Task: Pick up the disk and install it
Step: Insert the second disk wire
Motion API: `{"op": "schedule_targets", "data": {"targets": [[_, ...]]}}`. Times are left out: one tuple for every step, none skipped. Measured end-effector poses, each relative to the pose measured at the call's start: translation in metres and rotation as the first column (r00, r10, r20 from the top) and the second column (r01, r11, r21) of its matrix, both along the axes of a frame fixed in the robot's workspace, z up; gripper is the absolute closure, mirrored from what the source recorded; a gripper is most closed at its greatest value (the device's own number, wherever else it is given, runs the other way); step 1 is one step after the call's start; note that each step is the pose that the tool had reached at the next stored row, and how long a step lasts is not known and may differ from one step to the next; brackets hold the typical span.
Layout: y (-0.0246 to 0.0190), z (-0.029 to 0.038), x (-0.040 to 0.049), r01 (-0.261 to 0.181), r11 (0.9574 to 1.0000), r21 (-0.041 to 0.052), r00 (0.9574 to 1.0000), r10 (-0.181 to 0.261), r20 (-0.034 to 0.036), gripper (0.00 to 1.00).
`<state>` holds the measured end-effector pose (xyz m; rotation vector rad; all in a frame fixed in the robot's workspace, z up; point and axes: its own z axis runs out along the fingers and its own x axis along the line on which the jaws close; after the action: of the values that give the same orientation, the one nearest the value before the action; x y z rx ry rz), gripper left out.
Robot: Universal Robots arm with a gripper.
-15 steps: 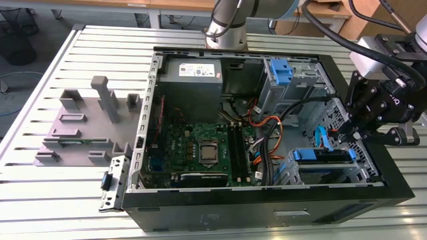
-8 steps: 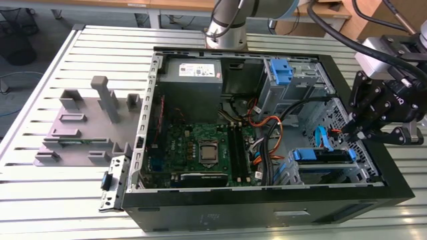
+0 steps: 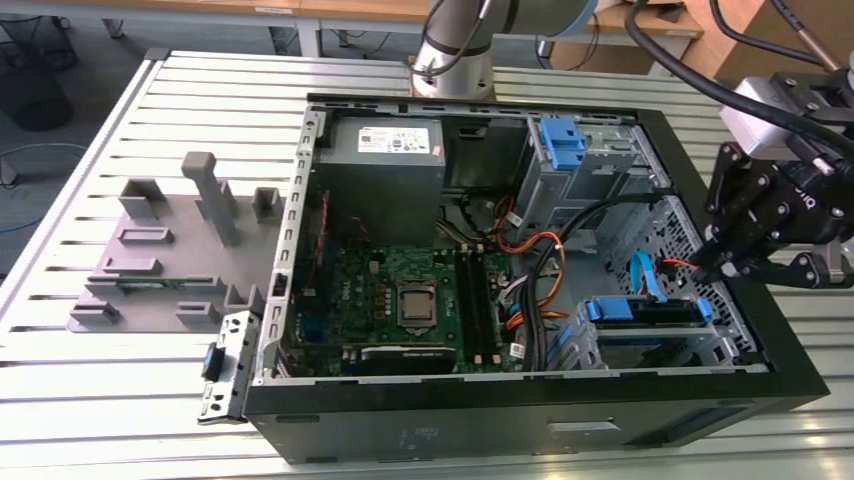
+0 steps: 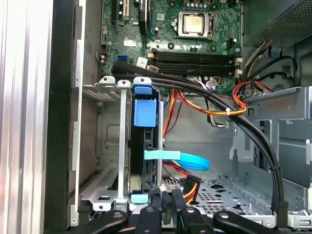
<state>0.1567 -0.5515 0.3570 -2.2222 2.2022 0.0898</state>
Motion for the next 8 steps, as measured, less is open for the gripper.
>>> {"op": "schedule_targets", "data": {"targets": [[0.0001, -0.0004, 0.0013, 0.0, 1.0, 0.0, 1.0, 0.0, 0.0, 0.76], [0.0002, -0.0008, 0.0025, 0.0, 1.0, 0.0001, 1.0, 0.0, 0.0, 0.76], [0.0002, -0.0024, 0.0042, 0.0, 1.0, 0.0001, 1.0, 0.0, -0.0001, 0.76], [0.0002, -0.0047, 0.0045, 0.0, 1.0, -0.0004, 1.0, 0.0, 0.0, 0.76], [0.0002, -0.0056, 0.0045, 0.0, 1.0, -0.001, 1.0, 0.0, 0.0, 0.76], [0.0002, -0.0064, 0.0045, 0.0, 1.0, -0.0014, 1.0, 0.0, 0.0, 0.76], [0.0002, -0.007, 0.0046, 0.0, 1.0, -0.0017, 1.0, 0.0, 0.0, 0.76], [0.0002, -0.007, 0.0046, 0.0, 1.0, -0.0019, 1.0, 0.0, 0.0, 0.76]]}}
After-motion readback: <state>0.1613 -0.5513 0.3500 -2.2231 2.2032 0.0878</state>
